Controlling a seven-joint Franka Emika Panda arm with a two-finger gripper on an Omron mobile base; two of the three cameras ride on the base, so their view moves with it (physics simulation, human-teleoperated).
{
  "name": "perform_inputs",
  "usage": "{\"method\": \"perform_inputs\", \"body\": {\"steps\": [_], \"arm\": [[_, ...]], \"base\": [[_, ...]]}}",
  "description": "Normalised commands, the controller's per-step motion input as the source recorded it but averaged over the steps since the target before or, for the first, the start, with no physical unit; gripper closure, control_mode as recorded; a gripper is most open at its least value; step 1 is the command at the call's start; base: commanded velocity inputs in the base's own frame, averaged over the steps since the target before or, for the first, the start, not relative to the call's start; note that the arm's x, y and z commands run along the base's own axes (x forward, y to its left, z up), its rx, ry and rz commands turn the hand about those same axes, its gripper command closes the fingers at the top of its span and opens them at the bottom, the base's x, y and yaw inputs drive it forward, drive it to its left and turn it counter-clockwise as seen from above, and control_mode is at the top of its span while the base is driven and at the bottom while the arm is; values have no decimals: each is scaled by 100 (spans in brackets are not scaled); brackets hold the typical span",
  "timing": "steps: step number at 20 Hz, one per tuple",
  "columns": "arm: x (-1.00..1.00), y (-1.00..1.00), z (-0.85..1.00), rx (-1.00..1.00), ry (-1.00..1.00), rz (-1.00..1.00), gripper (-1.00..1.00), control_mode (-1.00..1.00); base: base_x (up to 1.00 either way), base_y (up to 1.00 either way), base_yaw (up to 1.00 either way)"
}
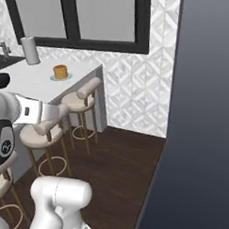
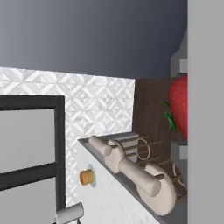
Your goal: Take the strawberry from the fridge and place it on top of the pancake, located on the dining counter.
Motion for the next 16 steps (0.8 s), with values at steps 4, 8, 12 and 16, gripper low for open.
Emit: {"method": "perform_inputs", "body": {"steps": [4,8,12,16], "arm": [[0,0,0,0,0,0,100,100],[0,0,0,0,0,0,100,100],[0,0,0,0,0,0,100,100],[0,0,0,0,0,0,100,100]], "base": [[100,-29,55],[100,-36,55],[100,-53,47],[100,-56,45]]}}
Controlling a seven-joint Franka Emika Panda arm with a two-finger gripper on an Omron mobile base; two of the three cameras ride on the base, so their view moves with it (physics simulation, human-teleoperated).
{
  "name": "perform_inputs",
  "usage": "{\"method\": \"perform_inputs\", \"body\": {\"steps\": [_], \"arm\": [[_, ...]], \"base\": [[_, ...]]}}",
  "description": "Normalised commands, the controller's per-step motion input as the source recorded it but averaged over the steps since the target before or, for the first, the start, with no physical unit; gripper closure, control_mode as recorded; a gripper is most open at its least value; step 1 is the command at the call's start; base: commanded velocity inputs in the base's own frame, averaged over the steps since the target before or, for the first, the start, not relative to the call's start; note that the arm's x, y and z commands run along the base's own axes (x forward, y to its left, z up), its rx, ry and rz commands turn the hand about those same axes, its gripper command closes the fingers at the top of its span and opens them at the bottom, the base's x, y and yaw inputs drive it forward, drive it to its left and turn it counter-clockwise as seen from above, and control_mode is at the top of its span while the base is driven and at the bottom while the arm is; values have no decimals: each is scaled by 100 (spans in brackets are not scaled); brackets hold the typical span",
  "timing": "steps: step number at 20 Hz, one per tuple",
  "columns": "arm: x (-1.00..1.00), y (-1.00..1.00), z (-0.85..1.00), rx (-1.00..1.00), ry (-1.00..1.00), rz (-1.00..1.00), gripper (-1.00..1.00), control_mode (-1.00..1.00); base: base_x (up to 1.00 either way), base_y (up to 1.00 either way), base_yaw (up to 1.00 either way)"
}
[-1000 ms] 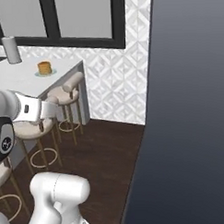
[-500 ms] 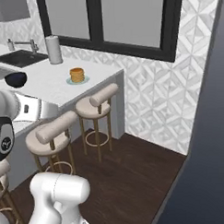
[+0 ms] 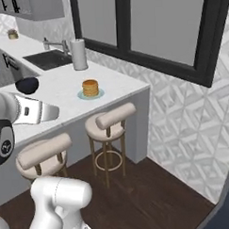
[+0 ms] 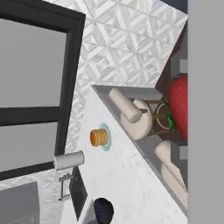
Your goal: Take the strawberry from the fridge and place it on top of the pancake, located on the dining counter.
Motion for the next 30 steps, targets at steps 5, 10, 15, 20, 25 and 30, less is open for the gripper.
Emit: {"method": "perform_inputs", "body": {"steps": [5,10,15,20,25,30], "arm": [[0,0,0,0,0,0,100,100],[0,0,0,0,0,0,100,100],[0,0,0,0,0,0,100,100],[0,0,0,0,0,0,100,100],[0,0,0,0,0,0,100,100],[20,-9,0,3,7,9,100,-100]], "base": [[100,-57,45],[100,-56,46],[100,-52,50],[98,-41,56],[88,-36,62],[75,-30,47]]}}
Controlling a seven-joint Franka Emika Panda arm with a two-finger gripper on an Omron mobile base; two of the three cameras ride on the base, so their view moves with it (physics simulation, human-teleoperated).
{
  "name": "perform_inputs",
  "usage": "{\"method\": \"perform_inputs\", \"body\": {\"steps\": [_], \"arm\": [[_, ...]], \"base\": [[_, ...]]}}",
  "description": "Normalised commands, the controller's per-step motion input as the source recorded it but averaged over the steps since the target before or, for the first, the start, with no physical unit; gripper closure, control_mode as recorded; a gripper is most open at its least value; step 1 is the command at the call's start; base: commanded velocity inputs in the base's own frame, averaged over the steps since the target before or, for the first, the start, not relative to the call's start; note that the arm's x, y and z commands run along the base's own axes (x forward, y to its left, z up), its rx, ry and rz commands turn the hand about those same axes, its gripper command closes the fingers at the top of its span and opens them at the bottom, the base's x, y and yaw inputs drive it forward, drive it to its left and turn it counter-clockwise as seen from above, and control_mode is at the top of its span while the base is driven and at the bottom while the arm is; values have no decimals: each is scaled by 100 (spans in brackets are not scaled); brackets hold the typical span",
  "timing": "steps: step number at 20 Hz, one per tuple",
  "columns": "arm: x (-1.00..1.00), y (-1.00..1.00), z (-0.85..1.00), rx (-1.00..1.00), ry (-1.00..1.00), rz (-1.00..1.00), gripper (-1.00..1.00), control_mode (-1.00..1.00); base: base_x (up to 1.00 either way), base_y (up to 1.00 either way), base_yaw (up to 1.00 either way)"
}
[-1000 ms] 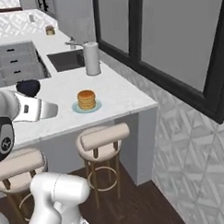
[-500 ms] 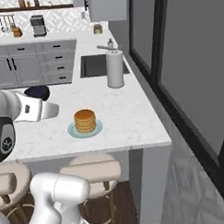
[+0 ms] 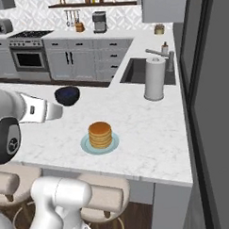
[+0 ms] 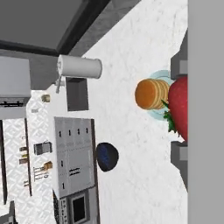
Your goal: Take the strawberry from the fridge and place it on top of the pancake, located on the dining counter.
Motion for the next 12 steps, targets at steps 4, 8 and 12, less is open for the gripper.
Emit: {"method": "perform_inputs", "body": {"steps": [4,8,12], "arm": [[100,-56,-11,18,64,15,100,-100],[100,-13,-57,7,92,5,100,-100],[57,1,-62,0,49,0,100,-100]], "base": [[0,0,0],[0,0,0],[0,0,0]]}}
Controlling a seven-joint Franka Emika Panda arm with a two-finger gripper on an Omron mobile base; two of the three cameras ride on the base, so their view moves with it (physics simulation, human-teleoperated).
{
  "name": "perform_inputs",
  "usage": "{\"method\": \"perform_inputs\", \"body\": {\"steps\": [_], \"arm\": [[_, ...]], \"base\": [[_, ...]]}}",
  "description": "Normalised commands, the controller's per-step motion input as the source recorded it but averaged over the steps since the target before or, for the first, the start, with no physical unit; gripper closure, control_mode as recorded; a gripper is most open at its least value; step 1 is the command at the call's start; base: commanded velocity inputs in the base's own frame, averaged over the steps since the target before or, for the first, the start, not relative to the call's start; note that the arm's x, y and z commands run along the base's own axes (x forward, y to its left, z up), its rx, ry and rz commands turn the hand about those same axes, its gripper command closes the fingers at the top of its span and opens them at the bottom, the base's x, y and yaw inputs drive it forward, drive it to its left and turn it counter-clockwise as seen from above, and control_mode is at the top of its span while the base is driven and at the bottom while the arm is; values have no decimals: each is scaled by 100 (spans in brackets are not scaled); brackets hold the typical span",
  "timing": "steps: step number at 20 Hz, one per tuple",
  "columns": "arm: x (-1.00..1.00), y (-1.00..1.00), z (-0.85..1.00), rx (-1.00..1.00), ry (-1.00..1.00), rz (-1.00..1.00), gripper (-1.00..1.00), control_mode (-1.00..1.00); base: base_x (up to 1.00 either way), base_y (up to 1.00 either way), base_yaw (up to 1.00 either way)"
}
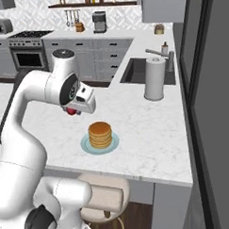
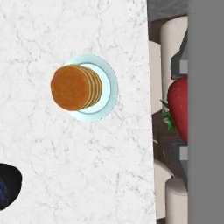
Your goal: Take the strawberry from the fridge and place it on top of the pancake, located on the dining counter.
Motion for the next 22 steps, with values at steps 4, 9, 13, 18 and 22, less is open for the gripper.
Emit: {"method": "perform_inputs", "body": {"steps": [4,9,13,18,22], "arm": [[33,1,-42,-4,14,0,100,-100],[57,-10,-63,-6,5,1,100,-100],[63,-24,-69,-4,7,4,100,-100],[64,-15,-71,-6,3,5,100,-100],[67,-4,-61,-7,3,5,100,-100]], "base": [[0,0,0],[0,0,0],[0,0,0],[0,0,0],[0,0,0]]}}
